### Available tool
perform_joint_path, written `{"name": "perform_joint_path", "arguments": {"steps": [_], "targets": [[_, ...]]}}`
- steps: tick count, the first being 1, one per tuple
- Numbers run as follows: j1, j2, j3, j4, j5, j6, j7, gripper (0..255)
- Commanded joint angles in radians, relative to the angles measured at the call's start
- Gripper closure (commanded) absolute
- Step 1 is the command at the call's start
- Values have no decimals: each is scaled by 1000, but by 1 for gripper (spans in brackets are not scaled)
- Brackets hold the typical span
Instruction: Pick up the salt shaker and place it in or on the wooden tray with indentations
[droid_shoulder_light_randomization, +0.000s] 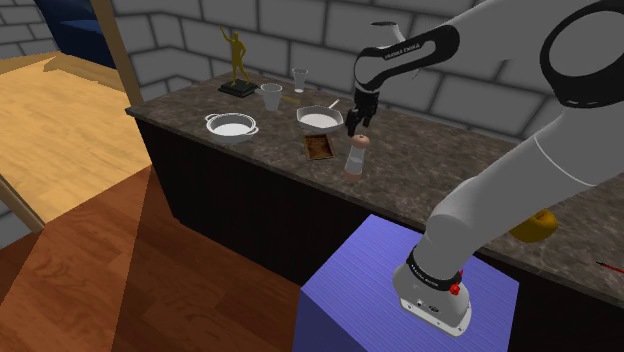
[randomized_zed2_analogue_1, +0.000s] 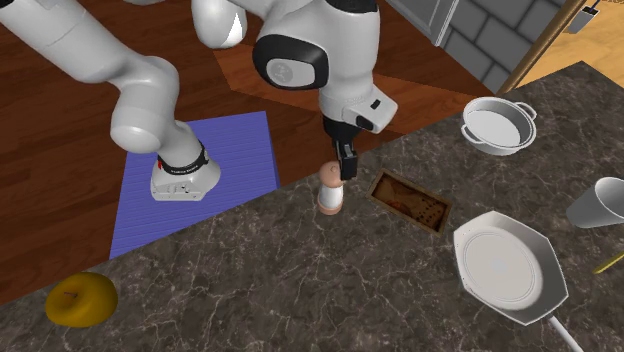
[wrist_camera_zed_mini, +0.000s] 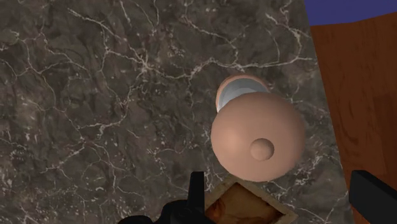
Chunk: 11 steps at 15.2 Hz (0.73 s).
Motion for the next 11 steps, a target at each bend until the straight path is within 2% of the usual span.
{"name": "perform_joint_path", "arguments": {"steps": [1,7,11], "targets": [[-2,20,-7,-6,1,26,-5,0],[-2,63,-18,-45,3,108,-9,0],[-2,63,-18,-45,3,108,-9,0]]}}
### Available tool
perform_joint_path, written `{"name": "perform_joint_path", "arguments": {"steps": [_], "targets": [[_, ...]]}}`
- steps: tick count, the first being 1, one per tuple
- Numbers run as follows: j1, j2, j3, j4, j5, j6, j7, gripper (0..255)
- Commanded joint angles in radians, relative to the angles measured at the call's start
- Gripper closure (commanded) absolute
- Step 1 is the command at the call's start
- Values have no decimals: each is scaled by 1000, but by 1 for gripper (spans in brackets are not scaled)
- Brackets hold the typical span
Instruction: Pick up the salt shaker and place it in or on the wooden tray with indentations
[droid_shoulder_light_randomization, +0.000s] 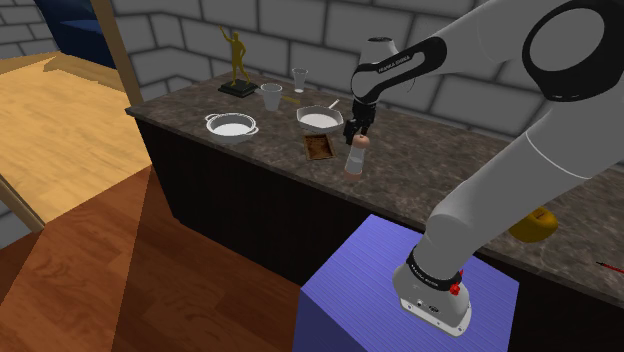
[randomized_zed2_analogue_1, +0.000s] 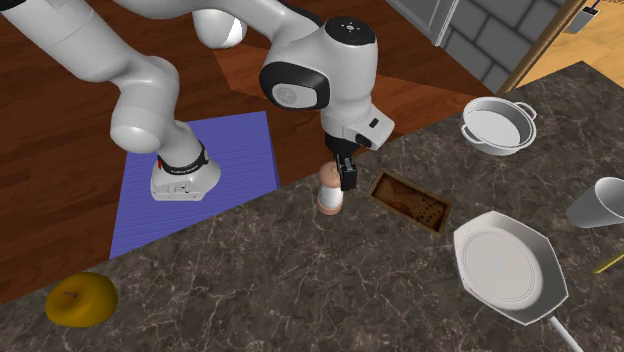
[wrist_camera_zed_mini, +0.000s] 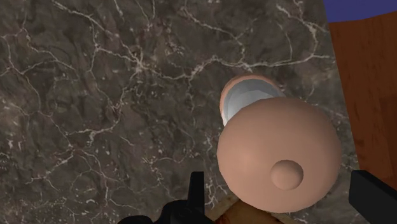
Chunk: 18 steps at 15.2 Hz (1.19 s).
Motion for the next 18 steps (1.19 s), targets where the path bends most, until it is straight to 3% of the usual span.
{"name": "perform_joint_path", "arguments": {"steps": [1,3,4,13,18], "targets": [[0,0,0,0,0,1,0,0],[0,0,0,0,0,1,0,0],[0,0,0,0,0,1,0,255],[0,0,0,0,0,1,0,255],[0,-34,7,40,-1,-73,0,255]]}}
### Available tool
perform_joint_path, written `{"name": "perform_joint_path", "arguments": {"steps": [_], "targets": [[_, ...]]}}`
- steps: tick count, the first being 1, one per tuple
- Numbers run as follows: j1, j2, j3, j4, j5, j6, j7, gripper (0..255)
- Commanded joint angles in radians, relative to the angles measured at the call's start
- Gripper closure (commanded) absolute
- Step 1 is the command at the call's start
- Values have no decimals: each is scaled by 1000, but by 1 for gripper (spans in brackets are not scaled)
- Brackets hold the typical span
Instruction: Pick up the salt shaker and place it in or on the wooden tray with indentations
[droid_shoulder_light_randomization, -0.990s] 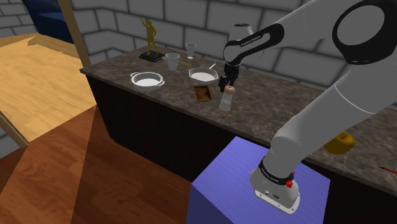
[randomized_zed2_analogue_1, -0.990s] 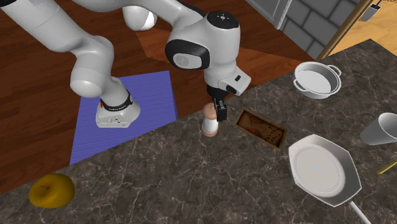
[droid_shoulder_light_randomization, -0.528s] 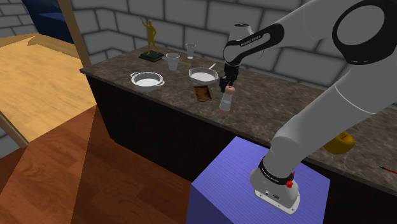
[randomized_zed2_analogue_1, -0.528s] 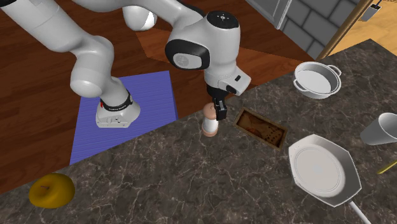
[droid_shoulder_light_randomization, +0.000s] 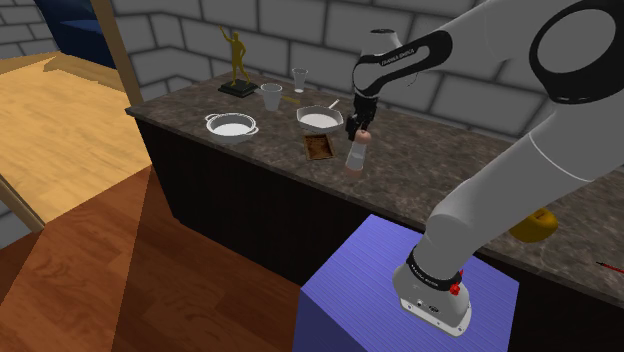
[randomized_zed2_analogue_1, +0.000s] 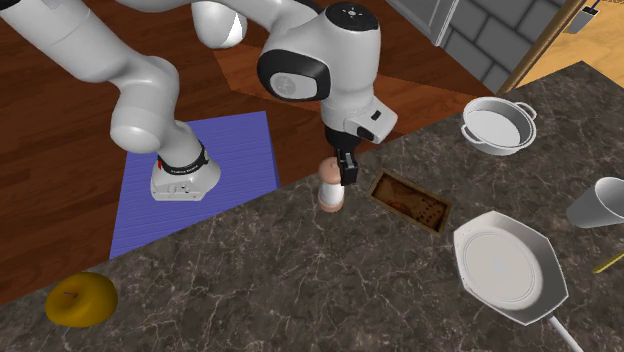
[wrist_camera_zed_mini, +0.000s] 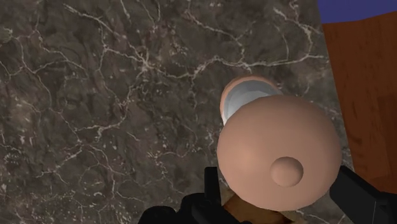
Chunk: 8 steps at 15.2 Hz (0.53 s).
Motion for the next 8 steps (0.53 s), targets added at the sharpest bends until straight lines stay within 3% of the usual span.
{"name": "perform_joint_path", "arguments": {"steps": [1,8], "targets": [[1,-14,4,18,0,-32,2,255],[2,-48,14,84,2,-132,-1,255]]}}
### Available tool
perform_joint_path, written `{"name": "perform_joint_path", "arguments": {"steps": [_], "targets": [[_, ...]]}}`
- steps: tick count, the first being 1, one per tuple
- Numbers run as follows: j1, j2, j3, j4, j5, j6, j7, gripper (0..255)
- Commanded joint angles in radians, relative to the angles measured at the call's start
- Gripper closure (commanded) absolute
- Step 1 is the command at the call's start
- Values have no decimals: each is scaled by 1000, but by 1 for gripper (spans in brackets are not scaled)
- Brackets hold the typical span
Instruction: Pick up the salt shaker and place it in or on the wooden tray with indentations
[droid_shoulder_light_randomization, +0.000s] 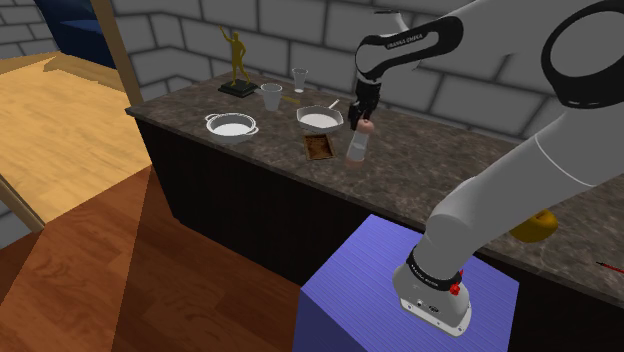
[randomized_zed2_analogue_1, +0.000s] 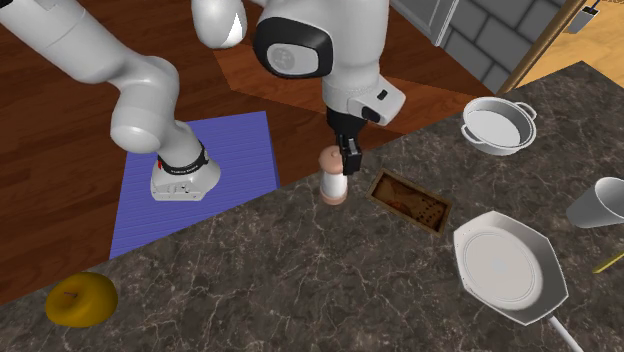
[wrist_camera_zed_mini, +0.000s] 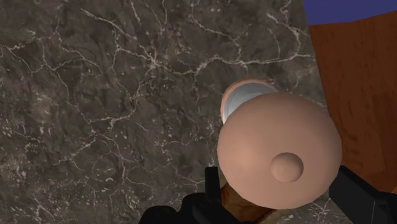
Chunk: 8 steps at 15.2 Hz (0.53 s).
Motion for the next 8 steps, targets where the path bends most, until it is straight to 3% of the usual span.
{"name": "perform_joint_path", "arguments": {"steps": [1,8], "targets": [[0,-10,2,18,0,-28,-2,255],[2,-31,11,94,4,-125,-6,255]]}}
